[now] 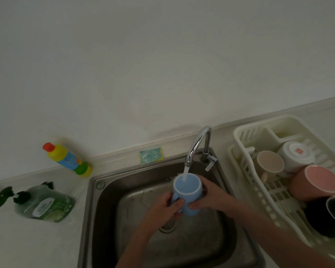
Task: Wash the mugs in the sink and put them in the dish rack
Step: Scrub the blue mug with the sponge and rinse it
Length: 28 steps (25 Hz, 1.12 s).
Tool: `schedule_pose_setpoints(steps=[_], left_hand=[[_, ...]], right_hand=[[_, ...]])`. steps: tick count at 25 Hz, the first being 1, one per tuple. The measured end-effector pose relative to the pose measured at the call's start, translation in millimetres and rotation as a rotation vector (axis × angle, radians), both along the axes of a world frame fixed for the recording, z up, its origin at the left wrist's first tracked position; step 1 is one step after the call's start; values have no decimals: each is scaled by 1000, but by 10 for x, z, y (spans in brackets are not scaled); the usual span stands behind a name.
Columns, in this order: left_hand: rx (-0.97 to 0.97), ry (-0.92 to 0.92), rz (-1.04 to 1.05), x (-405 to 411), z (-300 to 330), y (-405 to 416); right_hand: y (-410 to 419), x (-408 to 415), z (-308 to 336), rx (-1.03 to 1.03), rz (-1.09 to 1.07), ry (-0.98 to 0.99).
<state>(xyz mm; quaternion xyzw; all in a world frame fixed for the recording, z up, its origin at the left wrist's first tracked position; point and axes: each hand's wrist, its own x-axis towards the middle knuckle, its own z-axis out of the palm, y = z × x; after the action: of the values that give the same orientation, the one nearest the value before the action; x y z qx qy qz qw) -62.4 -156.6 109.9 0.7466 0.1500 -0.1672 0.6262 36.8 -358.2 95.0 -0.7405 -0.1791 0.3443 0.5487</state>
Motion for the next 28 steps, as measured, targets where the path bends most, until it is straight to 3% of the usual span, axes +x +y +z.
schedule_pose_setpoints(steps=[11,21,28], left_hand=[[136,-148,186,254,53,275],[115,-101,16,375,76,-231],[229,-61,10,65,15,-11]], right_hand=[[466,386,92,9,14,-65],[-222,354,183,34,-27,-67],[-32,71,23,-4,3,-31]])
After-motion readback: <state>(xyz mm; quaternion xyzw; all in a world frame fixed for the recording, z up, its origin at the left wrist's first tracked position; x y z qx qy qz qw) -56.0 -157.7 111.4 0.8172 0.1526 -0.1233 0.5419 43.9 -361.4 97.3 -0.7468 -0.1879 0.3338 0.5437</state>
